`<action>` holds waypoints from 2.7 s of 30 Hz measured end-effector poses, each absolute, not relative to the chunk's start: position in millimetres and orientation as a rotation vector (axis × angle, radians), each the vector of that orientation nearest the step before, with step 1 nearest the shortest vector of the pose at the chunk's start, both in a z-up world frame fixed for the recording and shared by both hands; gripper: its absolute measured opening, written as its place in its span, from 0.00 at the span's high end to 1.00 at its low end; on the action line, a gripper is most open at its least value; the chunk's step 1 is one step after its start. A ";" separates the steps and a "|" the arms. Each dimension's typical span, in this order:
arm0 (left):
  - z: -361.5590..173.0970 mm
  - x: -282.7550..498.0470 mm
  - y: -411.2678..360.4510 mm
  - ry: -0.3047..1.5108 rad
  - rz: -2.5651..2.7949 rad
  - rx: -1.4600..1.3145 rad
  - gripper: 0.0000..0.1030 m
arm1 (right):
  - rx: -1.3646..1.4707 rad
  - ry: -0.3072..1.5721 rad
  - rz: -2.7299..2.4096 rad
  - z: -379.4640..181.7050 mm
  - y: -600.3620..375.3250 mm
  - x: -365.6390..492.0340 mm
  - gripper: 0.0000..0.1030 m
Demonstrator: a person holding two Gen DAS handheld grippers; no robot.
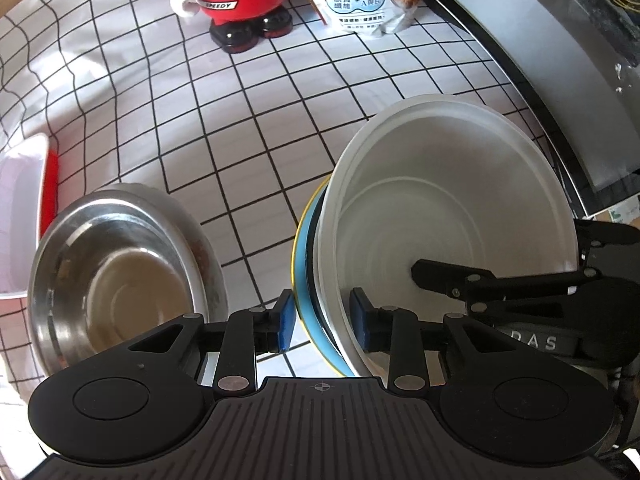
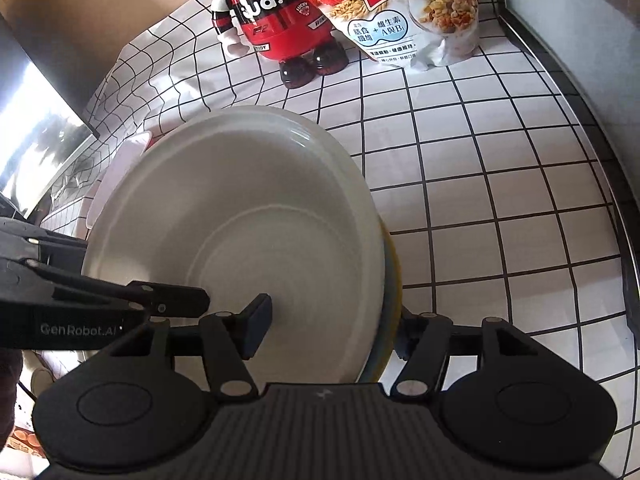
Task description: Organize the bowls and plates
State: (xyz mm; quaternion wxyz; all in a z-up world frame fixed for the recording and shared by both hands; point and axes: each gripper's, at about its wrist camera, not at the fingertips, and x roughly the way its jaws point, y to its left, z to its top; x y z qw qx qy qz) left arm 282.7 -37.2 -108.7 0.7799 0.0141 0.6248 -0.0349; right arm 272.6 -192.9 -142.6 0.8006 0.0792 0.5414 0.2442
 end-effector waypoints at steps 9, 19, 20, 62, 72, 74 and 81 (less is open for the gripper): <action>-105.1 280.1 -33.3 1.318 -0.092 0.015 0.66 | 0.175 1.147 0.518 -140.8 -191.7 282.0 0.41; -88.8 277.9 -26.7 1.287 -0.060 -0.083 0.66 | 0.159 1.139 0.536 -139.6 -192.1 288.0 0.42; -88.7 277.8 -27.3 1.286 -0.056 -0.080 0.66 | 0.157 1.138 0.538 -139.2 -191.9 287.7 0.42; -105.5 292.7 -23.5 1.336 -0.060 -0.090 0.66 | 0.316 1.244 0.562 -152.5 -208.2 288.4 0.50; -108.4 294.0 -31.4 1.352 -0.118 -0.113 0.56 | 0.350 1.280 0.563 -152.0 -214.6 280.7 0.51; -106.3 291.7 -35.2 1.345 -0.120 -0.078 0.56 | 0.363 1.274 0.555 -152.5 -216.3 280.5 0.52; -109.6 290.1 -36.7 1.330 -0.125 -0.042 0.56 | 0.383 1.268 0.530 -154.3 -212.9 282.3 0.48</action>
